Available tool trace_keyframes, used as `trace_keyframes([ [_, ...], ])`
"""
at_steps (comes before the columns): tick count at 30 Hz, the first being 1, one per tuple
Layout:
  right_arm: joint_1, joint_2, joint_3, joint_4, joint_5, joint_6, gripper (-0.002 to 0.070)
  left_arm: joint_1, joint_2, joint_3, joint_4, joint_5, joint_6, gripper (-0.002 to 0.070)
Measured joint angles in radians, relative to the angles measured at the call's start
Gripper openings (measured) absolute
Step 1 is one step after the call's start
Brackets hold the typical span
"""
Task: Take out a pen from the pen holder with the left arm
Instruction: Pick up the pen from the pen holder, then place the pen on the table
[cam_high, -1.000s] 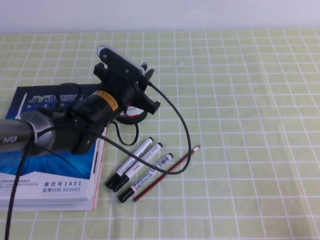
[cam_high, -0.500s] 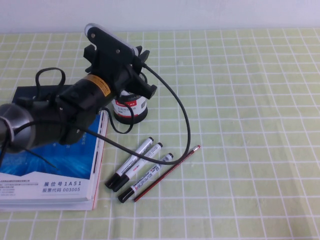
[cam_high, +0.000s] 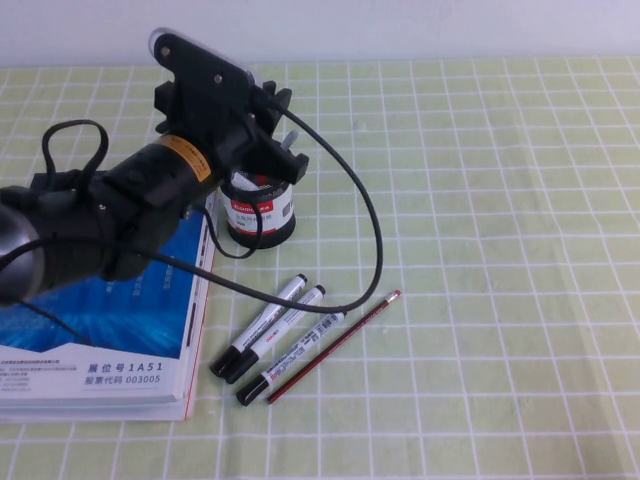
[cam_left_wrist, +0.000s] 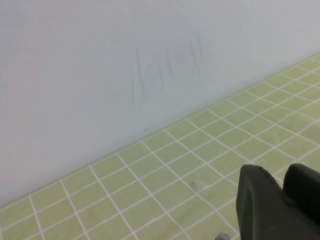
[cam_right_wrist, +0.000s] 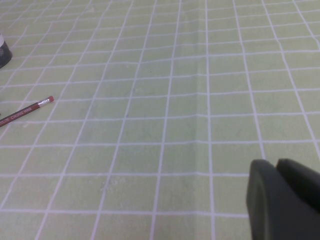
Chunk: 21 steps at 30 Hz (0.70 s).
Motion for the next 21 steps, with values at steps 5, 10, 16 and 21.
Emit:
trace_keyframes([
  [5,0.000,0.000,0.000,0.000,0.000,0.000,-0.0015,0.000,-0.048,0.000,0.061,0.002,-0.076,0.0060],
  [10,0.000,0.000,0.000,0.000,0.000,0.000,-0.0015,0.000,-0.145,0.000,0.153,0.017,-0.182,0.0060],
  [16,0.000,0.000,0.000,0.000,0.000,0.000,-0.0015,0.000,-0.276,0.020,0.447,0.074,-0.493,0.0060],
  [21,0.000,0.000,0.000,0.000,0.000,0.000,-0.0015,0.000,-0.331,0.084,0.694,0.077,-0.768,0.0060],
])
